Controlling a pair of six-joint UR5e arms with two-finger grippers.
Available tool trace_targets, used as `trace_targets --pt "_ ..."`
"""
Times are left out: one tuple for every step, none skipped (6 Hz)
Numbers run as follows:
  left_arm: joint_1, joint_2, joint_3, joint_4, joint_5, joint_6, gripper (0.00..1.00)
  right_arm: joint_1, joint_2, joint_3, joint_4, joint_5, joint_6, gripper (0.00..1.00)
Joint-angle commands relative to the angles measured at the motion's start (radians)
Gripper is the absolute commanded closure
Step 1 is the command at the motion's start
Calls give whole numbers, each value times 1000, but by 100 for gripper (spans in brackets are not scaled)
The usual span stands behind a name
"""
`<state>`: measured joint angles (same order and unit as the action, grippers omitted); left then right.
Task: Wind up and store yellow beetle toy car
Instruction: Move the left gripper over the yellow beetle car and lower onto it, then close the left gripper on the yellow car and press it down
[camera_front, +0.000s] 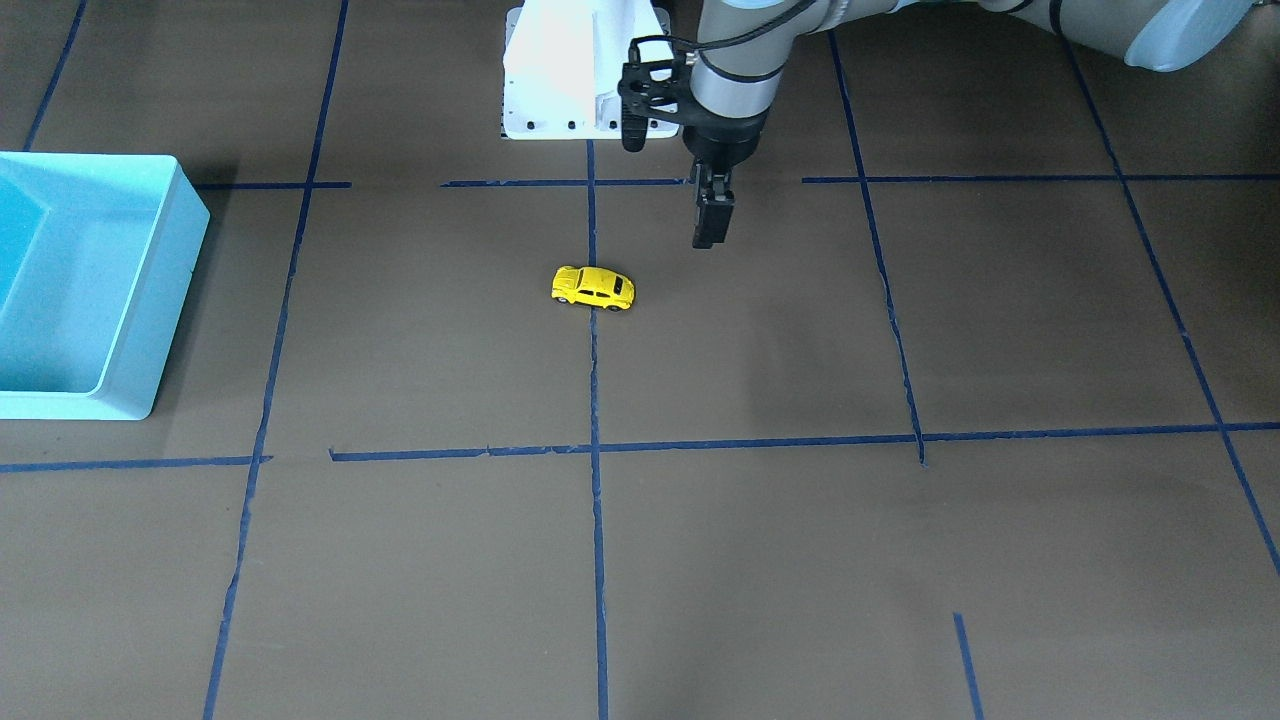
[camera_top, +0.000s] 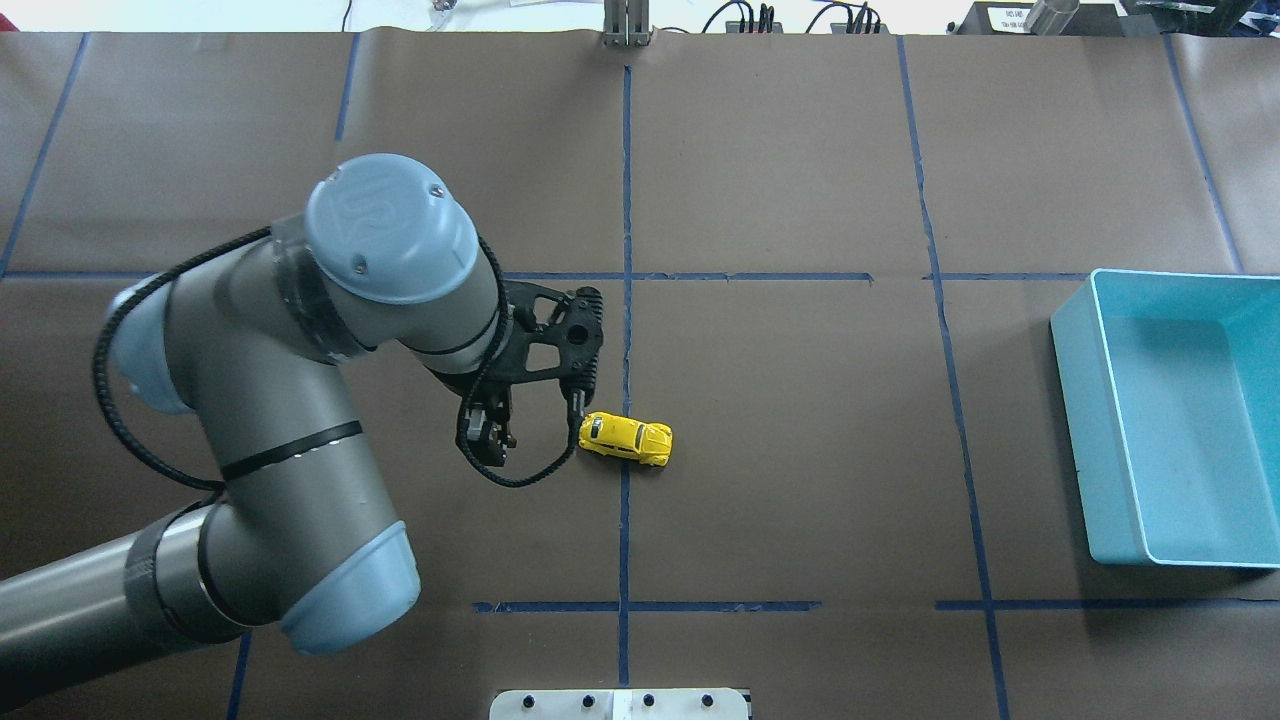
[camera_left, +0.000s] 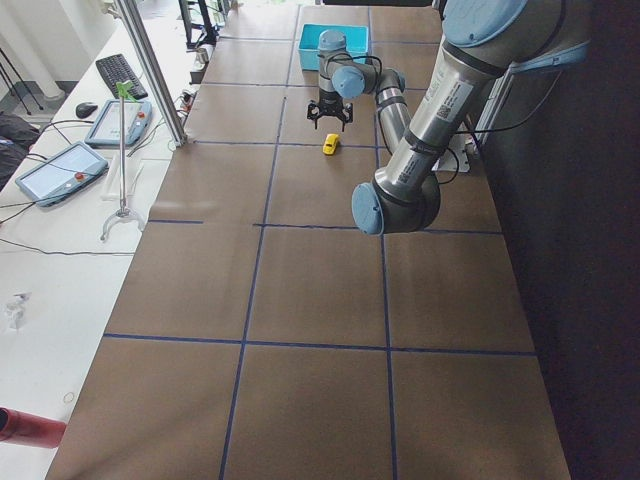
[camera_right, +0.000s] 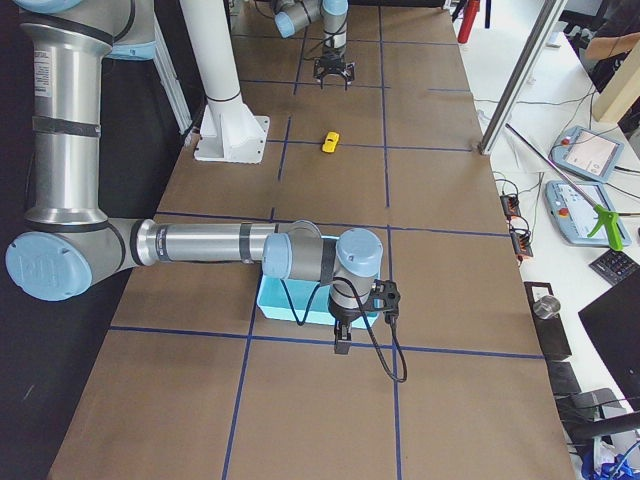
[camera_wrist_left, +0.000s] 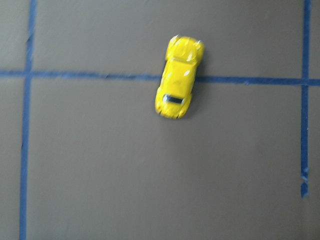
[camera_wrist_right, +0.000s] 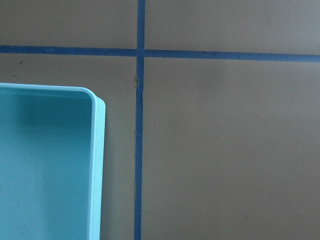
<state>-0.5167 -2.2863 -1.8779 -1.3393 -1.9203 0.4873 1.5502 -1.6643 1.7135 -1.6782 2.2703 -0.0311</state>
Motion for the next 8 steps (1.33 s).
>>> trace_targets --pt "43 -56 83 -30 14 63 0 1 0 0 0 0 0 0" --pt "52 -82 133 -37 14 42 0 1 0 0 2 0 0 0" --pt "53 -106 208 -61 14 28 0 1 0 1 2 0 0 0" --pt "53 -149 296 -128 14 -14 0 1 0 0 2 0 0 0" --pt "56 -168 356 -135 15 -10 0 1 0 0 2 0 0 0" --pt "72 -174 368 -167 23 -13 0 1 0 0 0 0 0 0" --pt "99 -164 381 -188 64 -13 0 1 0 0 0 -1 0 0" --pt "112 -168 391 -196 88 -15 0 1 0 1 0 0 -1 0"
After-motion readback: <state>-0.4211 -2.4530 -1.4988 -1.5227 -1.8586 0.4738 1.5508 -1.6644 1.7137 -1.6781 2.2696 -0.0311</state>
